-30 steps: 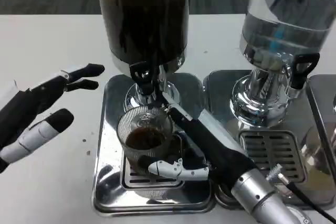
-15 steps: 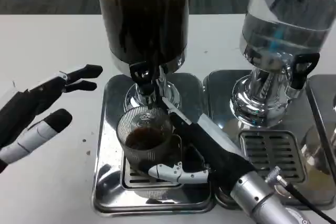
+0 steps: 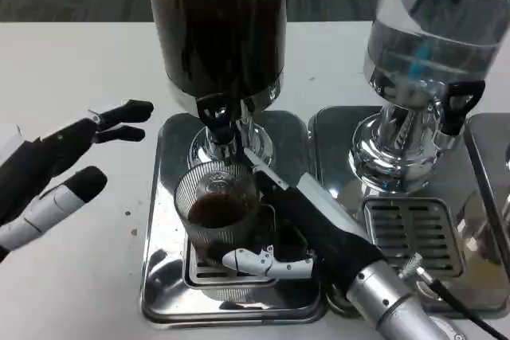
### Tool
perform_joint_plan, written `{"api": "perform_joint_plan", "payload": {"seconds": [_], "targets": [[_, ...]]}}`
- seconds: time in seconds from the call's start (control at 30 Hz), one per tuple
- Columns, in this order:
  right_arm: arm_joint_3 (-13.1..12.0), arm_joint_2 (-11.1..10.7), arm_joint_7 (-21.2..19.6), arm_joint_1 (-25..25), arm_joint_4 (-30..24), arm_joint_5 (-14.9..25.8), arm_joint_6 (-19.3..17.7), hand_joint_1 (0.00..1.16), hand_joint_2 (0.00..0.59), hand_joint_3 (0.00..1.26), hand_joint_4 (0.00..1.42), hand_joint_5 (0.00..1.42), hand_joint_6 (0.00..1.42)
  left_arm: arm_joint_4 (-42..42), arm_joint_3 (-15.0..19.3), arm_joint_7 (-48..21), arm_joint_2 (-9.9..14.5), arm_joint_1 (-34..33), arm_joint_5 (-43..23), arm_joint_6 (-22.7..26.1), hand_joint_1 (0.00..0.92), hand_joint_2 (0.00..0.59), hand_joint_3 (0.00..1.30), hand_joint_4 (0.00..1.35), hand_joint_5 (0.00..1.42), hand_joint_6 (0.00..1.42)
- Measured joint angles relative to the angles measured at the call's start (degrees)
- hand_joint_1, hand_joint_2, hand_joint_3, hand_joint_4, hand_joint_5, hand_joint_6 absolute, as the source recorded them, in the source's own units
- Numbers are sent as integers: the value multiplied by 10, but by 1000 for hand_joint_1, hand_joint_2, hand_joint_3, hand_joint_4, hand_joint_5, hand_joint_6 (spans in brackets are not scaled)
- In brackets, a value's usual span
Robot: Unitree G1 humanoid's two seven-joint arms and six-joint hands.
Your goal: Grasp the cup under the faucet to collect the drink, then remove the cup.
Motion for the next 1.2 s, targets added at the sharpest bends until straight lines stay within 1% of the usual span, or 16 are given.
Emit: {"api": "perform_joint_plan", "payload": {"seconds": [0.07, 0.13, 0.23, 0.3, 0.37, 0.63, 0.83, 1.2], "targets": [[0, 2, -4, 1, 0, -1, 0, 642, 182, 0, 0, 16, 97, 0, 0, 0, 0, 0, 0, 1, 0, 115, 222, 167, 227, 153], [0, 5, -11, 3, 0, -1, 0, 641, 182, 0, 0, 61, 146, 0, 0, 0, 0, 1, 0, 3, 0, 116, 224, 167, 227, 154], [1, 13, -21, 3, 0, -1, 0, 653, 186, 0, 34, 116, 212, 0, 0, 0, 0, 1, 0, 4, 0, 111, 226, 167, 227, 156], [3, 14, -23, 4, 0, -1, 0, 662, 186, 14, 59, 154, 249, 0, 0, 0, 1, 1, 0, 4, 0, 110, 226, 170, 227, 157], [4, 14, -25, 4, 0, -2, 0, 676, 191, 26, 77, 168, 263, 0, 0, 0, 1, 1, 0, 4, 0, 110, 228, 173, 227, 158], [12, 14, -32, 4, 0, -6, 0, 679, 191, 27, 47, 173, 250, 2, 0, 0, 5, 1, 0, 5, 0, 130, 236, 185, 227, 160], [13, 16, -42, 4, 0, -18, 0, 695, 185, 73, 107, 231, 302, 3, 0, 0, 5, 1, 0, 5, 0, 141, 237, 200, 227, 167], [18, 19, -54, 6, -5, -36, 7, 724, 184, 108, 155, 287, 381, 3, 0, 0, 5, 2, -1, 5, 0, 154, 238, 210, 227, 173]]}}
